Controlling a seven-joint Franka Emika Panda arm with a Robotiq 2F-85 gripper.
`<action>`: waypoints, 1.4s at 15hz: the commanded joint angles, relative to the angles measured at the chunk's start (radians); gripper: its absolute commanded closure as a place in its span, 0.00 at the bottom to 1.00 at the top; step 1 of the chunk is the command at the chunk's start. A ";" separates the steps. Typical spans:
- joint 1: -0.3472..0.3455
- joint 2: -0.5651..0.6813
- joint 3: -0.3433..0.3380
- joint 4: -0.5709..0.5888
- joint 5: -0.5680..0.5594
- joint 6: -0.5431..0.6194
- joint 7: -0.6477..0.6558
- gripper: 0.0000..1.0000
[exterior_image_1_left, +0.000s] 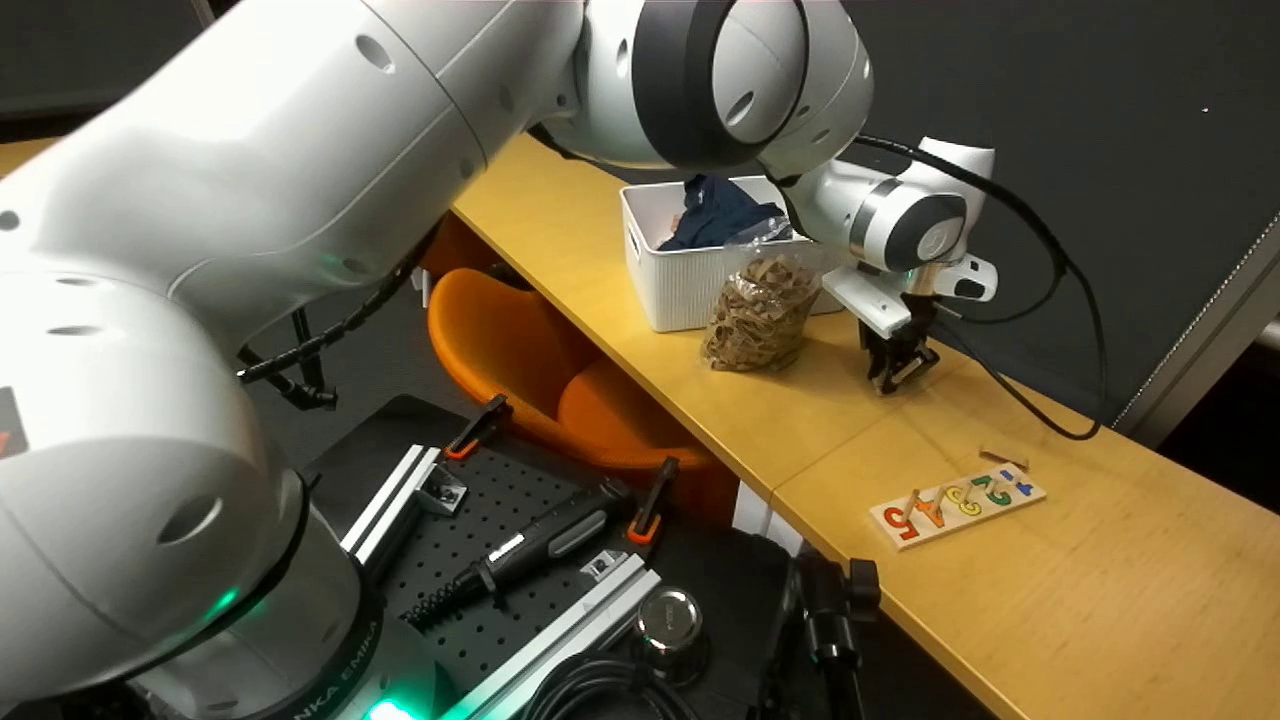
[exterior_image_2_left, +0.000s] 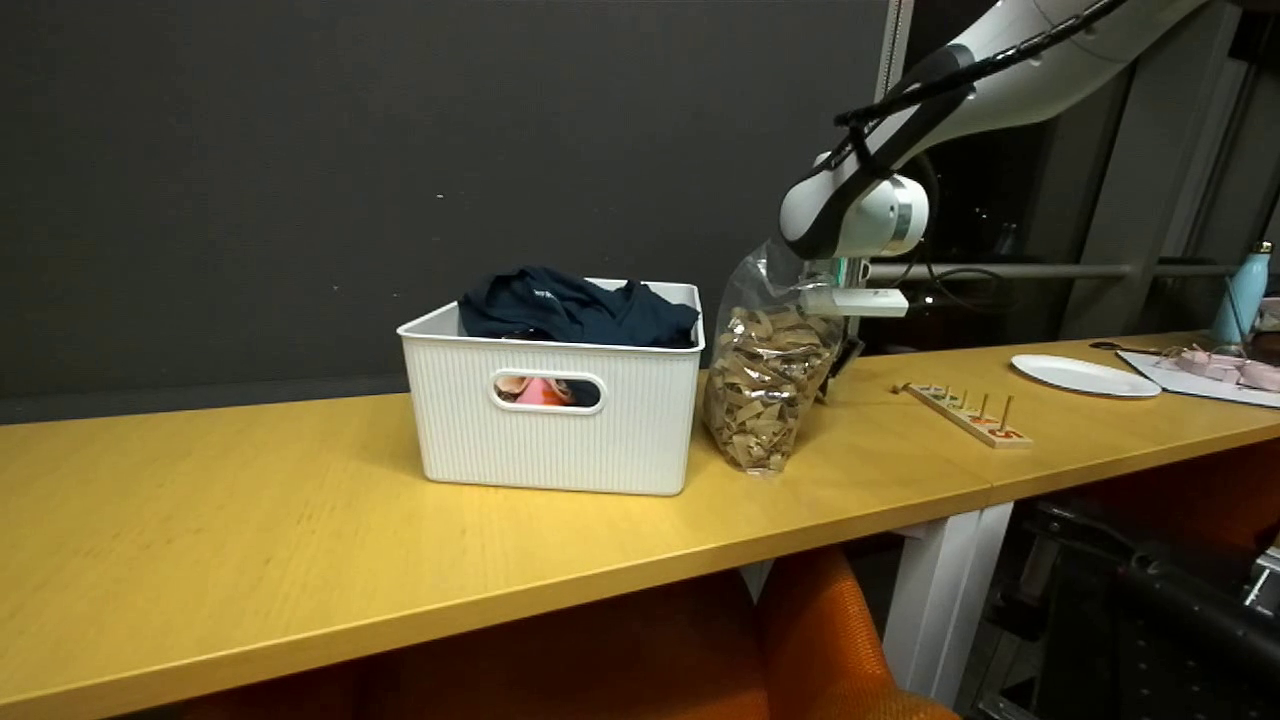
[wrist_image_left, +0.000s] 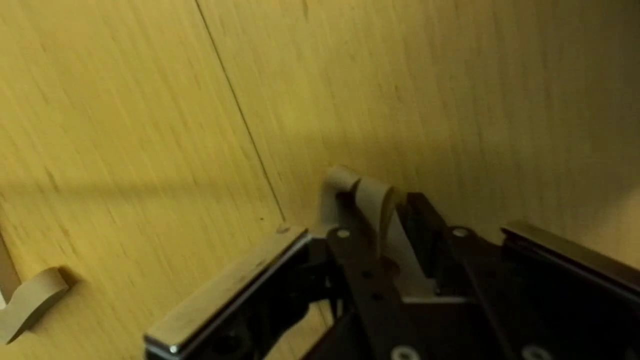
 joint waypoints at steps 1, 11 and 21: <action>0.003 -0.006 -0.003 0.003 -0.018 -0.012 0.018 0.97; 0.029 -0.252 -0.033 -0.308 -0.011 0.104 0.046 0.99; 0.175 -0.632 -0.130 -0.713 -0.137 0.345 0.125 0.99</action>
